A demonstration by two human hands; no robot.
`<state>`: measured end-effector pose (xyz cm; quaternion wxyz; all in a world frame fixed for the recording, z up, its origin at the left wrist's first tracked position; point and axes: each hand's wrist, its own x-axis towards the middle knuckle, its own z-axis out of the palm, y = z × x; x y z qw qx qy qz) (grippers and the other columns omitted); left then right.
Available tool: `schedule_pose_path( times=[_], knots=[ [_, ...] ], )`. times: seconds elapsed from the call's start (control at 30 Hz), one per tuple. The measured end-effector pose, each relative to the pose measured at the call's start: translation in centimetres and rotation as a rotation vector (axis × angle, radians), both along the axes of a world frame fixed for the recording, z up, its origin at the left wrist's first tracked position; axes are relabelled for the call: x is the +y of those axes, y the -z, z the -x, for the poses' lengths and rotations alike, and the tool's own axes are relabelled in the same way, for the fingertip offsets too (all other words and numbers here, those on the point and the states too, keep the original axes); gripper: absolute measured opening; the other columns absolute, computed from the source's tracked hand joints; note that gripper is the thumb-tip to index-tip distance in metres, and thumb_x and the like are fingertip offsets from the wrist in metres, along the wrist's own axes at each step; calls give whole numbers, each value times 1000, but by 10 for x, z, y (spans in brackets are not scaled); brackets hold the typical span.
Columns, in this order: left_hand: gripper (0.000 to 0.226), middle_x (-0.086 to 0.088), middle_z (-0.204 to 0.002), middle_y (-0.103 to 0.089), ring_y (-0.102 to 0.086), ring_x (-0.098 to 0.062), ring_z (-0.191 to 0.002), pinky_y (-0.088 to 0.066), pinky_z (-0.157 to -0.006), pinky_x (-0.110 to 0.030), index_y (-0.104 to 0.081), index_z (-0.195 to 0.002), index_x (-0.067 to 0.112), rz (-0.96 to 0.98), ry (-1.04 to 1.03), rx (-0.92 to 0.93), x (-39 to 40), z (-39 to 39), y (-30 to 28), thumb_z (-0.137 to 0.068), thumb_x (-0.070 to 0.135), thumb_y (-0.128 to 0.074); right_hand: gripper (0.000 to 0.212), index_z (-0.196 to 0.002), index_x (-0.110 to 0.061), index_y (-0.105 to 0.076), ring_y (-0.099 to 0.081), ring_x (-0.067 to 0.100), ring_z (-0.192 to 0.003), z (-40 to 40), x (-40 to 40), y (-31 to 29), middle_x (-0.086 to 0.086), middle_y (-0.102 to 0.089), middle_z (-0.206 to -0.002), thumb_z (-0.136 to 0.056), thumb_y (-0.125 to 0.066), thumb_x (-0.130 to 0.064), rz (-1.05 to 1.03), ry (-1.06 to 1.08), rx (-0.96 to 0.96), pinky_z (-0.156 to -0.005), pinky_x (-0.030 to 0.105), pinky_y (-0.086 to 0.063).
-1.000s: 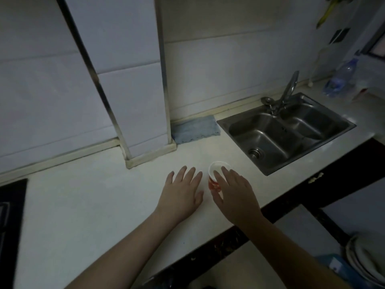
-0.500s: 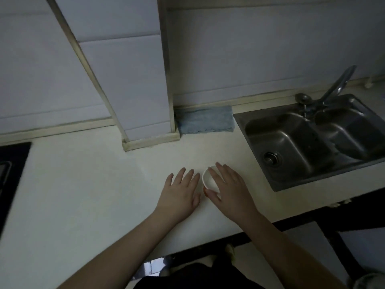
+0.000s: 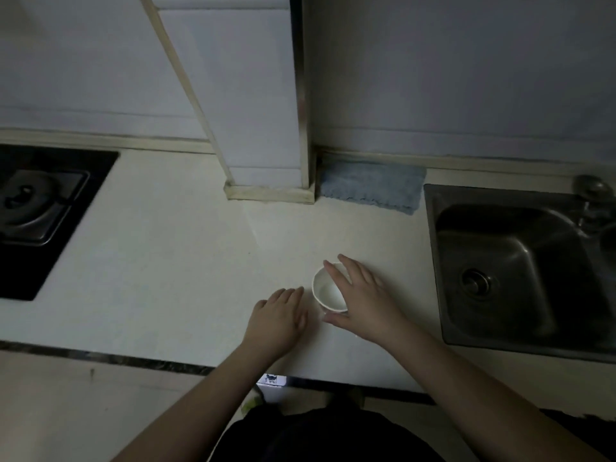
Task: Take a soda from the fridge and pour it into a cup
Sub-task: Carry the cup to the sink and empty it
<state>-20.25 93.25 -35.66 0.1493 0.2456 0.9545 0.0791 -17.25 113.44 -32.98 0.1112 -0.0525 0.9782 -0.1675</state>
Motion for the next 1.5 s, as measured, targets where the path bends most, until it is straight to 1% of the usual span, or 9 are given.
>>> schedule_pose_path(
  times=[0.07, 0.13, 0.27, 0.43, 0.63, 1.03, 1.3, 1.43, 1.5],
  knots=[
    [55, 3, -142, -52, -47, -18, -131, -43, -96, -37, -42, -144, 19, 4, -42, -97, 4, -4, 5, -95, 44, -34, 99, -151, -36, -3, -17, 24, -142, 5, -1, 0, 3, -9, -158, -77, -63, -62, 17, -6, -16, -108, 45, -33],
    [51, 4, -145, -47, -45, -19, -132, -41, -99, -35, -36, -146, 23, -9, -86, -176, 9, -6, 10, -99, 41, -39, 100, -152, -34, -5, -24, 26, -137, 8, -2, 0, 4, -14, -155, -76, -65, -61, 31, -13, -13, -104, 42, -36],
    [43, -1, -134, -57, -54, -25, -119, -46, -94, -38, -45, -139, 23, -140, -213, -269, 18, -5, 16, -100, 40, -40, 100, -152, -29, -9, -34, 27, -127, 13, -4, 3, 6, -25, -146, -76, -66, -59, 72, -4, 12, -100, 37, -38],
    [39, -5, -127, -62, -59, -23, -113, -46, -92, -35, -52, -134, 21, -331, -315, -370, 22, -4, 16, -101, 38, -40, 97, -153, -23, -12, -36, 25, -125, 14, -5, 3, 7, -28, -142, -78, -65, -56, 101, 19, 7, -98, 37, -40],
    [37, -5, -126, -63, -60, -21, -111, -40, -82, -26, -56, -130, 17, -397, -372, -395, 30, 2, 15, -103, 35, -38, 91, -150, -22, -21, -36, 25, -122, 16, -4, 3, 5, -29, -138, -77, -68, -49, 128, 36, 13, -97, 35, -41],
    [36, -6, -123, -64, -58, -20, -109, -36, -82, -23, -60, -122, 14, -490, -502, -384, 35, 1, 21, -105, 31, -33, 91, -149, -22, -22, -39, 22, -119, 19, -5, 1, 3, -33, -134, -76, -69, -47, 84, 51, 17, -93, 36, -45],
    [39, -6, -127, -62, -58, -22, -112, -40, -88, -26, -57, -128, 15, -524, -605, -451, 36, 6, 32, -105, 36, -34, 91, -149, -24, -19, -40, 21, -118, 20, -1, -3, 0, -33, -134, -77, -68, -46, 93, 60, 30, -92, 34, -45],
    [41, -5, -119, -65, -62, -20, -106, -47, -99, -42, -58, -124, 18, -662, -750, -536, 41, 11, 32, -103, 43, -34, 92, -149, -28, -16, -40, 18, -116, 20, 1, -10, -4, -33, -132, -76, -70, -46, 127, 86, 61, -89, 34, -46],
    [42, -3, -112, -66, -63, -17, -101, -49, -98, -41, -60, -120, 17, -768, -831, -648, 44, 11, 29, -102, 46, -35, 93, -149, -30, -15, -40, 17, -115, 19, 1, -15, -6, -32, -131, -76, -70, -46, 134, 82, 85, -87, 33, -47]
  ],
)
